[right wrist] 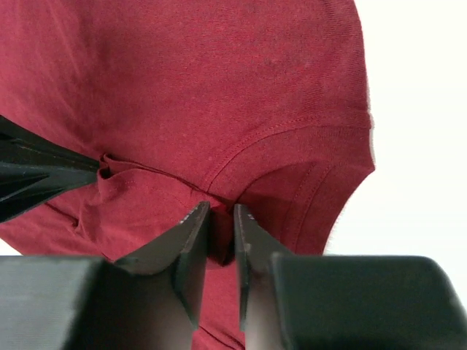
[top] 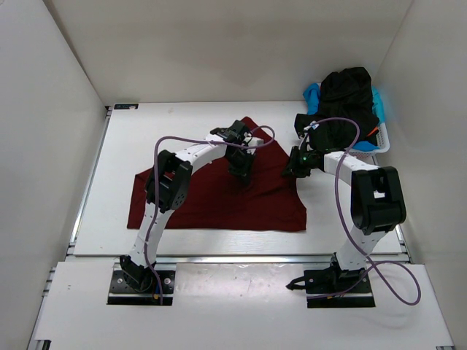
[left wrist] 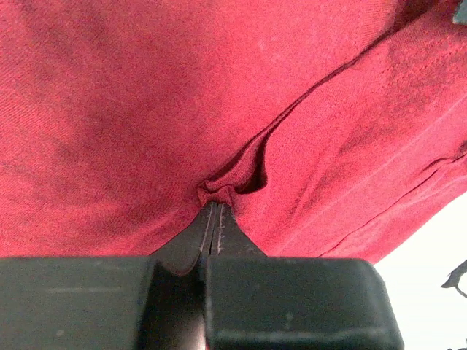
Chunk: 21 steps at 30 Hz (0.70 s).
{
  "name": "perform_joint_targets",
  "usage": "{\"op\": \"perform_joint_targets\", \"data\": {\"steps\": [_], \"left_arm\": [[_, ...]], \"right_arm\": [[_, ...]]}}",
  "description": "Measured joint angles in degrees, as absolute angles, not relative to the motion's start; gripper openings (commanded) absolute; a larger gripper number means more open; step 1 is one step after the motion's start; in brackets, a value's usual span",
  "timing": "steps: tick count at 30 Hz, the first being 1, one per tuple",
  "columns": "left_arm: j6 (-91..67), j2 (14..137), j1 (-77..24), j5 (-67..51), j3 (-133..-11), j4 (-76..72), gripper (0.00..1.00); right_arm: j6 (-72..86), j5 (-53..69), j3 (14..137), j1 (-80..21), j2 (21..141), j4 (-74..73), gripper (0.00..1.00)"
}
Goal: Fold and stack the t-shirts
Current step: Fold the flattened tshirt in 1/3 of the way
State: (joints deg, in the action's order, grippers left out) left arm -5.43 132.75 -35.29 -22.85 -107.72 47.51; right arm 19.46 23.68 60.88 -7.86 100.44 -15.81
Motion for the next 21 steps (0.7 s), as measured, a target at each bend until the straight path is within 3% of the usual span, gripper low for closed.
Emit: {"op": "perform_joint_targets", "data": {"steps": [5, 14, 17, 19, 21], "left_arm": [[-5.1, 132.5, -34.9, -22.4, -107.7, 47.4, 0.05], [-4.5, 124.1, -33.5, -20.6, -100.6, 43.2, 0.06], [-4.4, 123.0, -33.4, -20.8, -99.7, 42.7, 0.20], [-4.3, 123.2, -33.4, -21.5, -99.7, 42.2, 0.36], [-4.8, 123.4, -33.5, -22.7, -99.7, 41.8, 0.43]], "right_arm": [[19.1, 24.5, 60.9, -7.9, 101.4, -15.6, 0.01], [18.4, 26.0, 62.6, -8.6, 103.3, -15.0, 0.00], [18.0, 26.5, 63.3, -8.6, 103.4, -14.5, 0.00], [18.0, 26.7, 63.5, -8.6, 103.4, -14.1, 0.00], [18.0, 26.9, 63.4, -8.6, 103.4, -14.1, 0.00]]}}
